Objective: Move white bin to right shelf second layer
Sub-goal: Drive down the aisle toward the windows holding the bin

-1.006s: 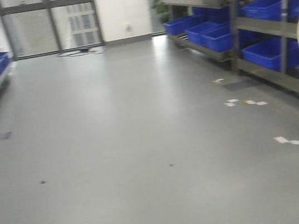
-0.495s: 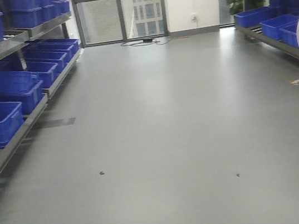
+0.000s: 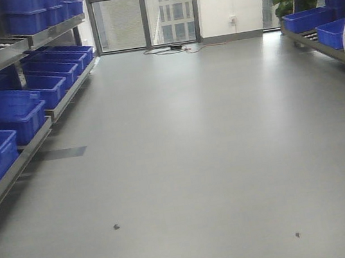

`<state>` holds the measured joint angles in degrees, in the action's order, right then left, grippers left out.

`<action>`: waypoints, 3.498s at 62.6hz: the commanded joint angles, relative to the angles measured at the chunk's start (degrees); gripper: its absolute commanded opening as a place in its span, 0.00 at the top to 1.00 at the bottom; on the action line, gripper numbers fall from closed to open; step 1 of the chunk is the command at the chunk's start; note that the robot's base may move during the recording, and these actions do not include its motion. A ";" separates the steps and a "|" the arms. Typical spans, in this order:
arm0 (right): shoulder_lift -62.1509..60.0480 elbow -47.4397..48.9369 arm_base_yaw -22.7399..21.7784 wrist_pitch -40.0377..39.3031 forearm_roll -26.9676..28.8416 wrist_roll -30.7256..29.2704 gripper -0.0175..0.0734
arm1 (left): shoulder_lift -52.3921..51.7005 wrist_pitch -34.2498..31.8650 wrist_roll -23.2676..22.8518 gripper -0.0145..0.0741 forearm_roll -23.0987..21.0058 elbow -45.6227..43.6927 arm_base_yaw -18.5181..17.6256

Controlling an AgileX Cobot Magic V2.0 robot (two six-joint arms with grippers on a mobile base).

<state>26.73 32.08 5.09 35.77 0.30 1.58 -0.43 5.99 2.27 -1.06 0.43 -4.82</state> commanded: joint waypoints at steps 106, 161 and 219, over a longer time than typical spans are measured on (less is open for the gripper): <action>0.22 1.78 -0.30 -5.36 0.34 -0.06 0.76 | -0.83 -4.76 -0.30 0.74 -0.43 1.65 -0.01; 0.22 1.78 -0.30 -5.36 0.34 -0.06 0.76 | -0.83 -4.76 -0.30 0.74 -0.43 1.65 -0.01; 0.22 1.78 -0.30 -5.36 0.34 -0.06 0.76 | -0.83 -4.76 -0.30 0.74 -0.43 1.65 -0.01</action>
<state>26.73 32.08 5.09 35.77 0.30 1.58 -0.43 5.99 2.27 -1.06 0.43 -4.82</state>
